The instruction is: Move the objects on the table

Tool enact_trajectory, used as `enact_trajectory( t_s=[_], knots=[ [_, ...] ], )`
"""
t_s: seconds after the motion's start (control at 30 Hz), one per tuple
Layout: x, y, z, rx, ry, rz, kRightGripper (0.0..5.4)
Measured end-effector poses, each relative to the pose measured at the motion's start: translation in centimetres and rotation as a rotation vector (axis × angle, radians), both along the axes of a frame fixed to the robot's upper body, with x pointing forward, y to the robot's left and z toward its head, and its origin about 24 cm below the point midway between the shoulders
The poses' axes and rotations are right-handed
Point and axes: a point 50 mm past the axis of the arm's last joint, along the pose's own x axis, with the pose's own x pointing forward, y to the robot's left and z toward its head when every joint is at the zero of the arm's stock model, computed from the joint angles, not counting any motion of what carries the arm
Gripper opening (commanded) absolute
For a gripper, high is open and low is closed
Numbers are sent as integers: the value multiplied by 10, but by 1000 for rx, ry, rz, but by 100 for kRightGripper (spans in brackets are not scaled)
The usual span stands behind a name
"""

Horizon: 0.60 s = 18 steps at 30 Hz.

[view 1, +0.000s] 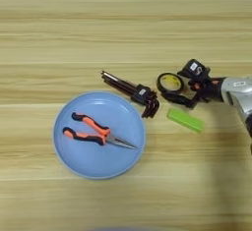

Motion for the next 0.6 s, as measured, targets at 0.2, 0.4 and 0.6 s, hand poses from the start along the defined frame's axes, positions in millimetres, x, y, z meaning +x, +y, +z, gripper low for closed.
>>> enact_trajectory(
  t_s=[0.2, 0.4, 0.6],
  knots=[
    [0, 0, 0, 2, -2, -3, 539],
    [0, 0, 1, 23, 0, 6, 539],
    [2, 2, 8, 43, -25, 26, 539]
  ],
)
